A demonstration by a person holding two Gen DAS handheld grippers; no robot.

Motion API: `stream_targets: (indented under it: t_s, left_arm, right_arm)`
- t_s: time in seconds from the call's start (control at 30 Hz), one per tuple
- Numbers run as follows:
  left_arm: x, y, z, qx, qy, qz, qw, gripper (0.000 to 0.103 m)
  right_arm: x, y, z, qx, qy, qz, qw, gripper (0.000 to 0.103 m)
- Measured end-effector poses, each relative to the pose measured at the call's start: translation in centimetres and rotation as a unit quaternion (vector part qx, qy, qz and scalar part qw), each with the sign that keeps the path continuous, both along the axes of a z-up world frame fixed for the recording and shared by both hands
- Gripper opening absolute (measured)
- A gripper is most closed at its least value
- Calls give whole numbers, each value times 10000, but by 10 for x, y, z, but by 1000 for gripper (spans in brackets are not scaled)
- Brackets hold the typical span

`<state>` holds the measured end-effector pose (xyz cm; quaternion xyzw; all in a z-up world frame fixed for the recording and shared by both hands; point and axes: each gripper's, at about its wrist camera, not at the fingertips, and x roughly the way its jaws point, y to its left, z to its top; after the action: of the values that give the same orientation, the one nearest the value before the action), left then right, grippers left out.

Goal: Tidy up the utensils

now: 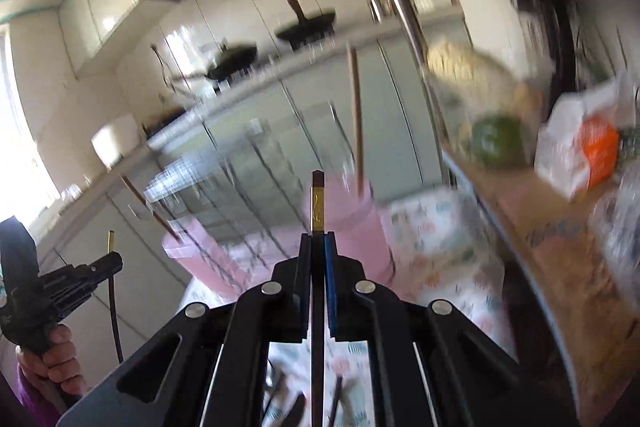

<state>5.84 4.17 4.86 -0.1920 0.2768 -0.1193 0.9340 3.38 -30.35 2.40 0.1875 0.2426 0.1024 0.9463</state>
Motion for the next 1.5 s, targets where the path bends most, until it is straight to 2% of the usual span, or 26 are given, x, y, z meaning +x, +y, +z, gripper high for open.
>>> stream_targets:
  t_s: [0.1, 0.23, 0.37, 0.5, 0.63, 0.7, 0.93, 1.03, 1.1, 1.27, 1.5]
  left_arm:
    - [-3, 1, 26, -56, -462, 60, 9989, 5]
    - [-3, 0, 61, 7, -1128, 247, 9933, 5]
    - [5, -5, 91, 55, -1798, 584, 9819, 5]
    - [23, -12, 107, 171, -2390, 1032, 9654, 5]
    - [41, -20, 107, 336, -2760, 1381, 9506, 5]
    - [51, -23, 104, 363, -2826, 1464, 9473, 5]
    - [76, -32, 72, 625, -3174, 1777, 9294, 5]
    - [78, -33, 56, 683, -3093, 1731, 9326, 5]
    - [76, -33, 43, 660, -2954, 1587, 9398, 5]
    - [56, -34, 20, 625, -2680, 1440, 9505, 5]
    - [49, -31, -9, 600, -1964, 1284, 9702, 5]
  right_arm:
    - [-6, -10, 35, 88, -619, -90, 9980, 6]
    - [-1, -14, 77, -98, -1354, -322, 9902, 6]
    - [10, -15, 106, -275, -2031, -659, 9766, 6]
    - [25, -14, 119, -371, -2450, -946, 9642, 6]
    - [46, -14, 120, -430, -2628, -1128, 9573, 6]
    - [56, -13, 118, -469, -2658, -1178, 9557, 6]
    - [77, -8, 99, -626, -2750, -1351, 9499, 6]
    - [81, -5, 87, -690, -2712, -1356, 9504, 6]
    - [84, -5, 78, -663, -2552, -1298, 9558, 6]
    - [74, -11, 49, -575, -2028, -1253, 9695, 6]
    - [73, -15, 20, -448, -1265, -1081, 9850, 6]
